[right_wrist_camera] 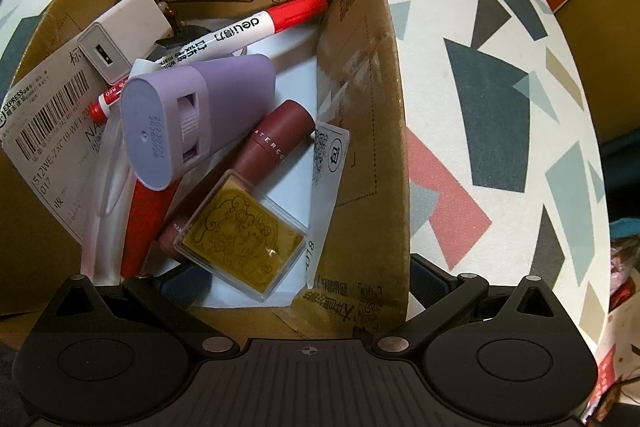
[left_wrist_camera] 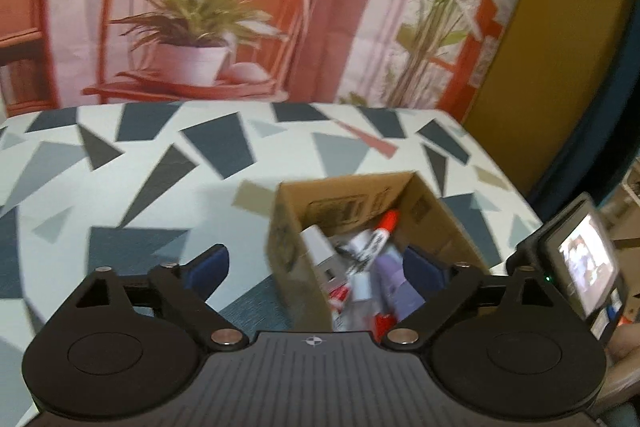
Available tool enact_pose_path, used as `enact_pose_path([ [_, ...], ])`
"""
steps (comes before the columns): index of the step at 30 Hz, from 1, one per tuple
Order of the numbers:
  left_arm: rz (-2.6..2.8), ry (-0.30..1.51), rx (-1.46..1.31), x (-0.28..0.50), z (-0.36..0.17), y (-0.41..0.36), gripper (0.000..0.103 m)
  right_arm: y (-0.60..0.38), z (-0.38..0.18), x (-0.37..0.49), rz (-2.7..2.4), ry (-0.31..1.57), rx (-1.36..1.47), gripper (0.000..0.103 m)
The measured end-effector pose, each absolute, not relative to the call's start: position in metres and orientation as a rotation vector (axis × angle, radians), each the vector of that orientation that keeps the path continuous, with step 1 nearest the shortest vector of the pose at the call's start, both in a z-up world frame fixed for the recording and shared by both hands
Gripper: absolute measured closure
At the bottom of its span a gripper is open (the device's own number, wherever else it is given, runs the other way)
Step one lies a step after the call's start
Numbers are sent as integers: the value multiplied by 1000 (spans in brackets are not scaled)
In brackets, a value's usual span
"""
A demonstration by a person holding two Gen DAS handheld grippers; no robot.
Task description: Organize rigid objects
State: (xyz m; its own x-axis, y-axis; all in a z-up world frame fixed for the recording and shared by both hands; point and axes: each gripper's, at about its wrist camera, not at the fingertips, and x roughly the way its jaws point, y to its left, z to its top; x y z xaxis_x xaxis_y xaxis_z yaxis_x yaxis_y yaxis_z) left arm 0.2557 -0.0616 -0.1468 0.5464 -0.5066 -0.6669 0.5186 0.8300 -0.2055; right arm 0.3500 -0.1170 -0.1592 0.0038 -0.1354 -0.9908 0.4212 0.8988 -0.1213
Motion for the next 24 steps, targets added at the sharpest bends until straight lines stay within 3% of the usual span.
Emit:
enact_pose_path([
  [24, -308, 786, 46, 228, -122, -22, 0, -114, -135, 342, -440, 1435, 217, 0],
])
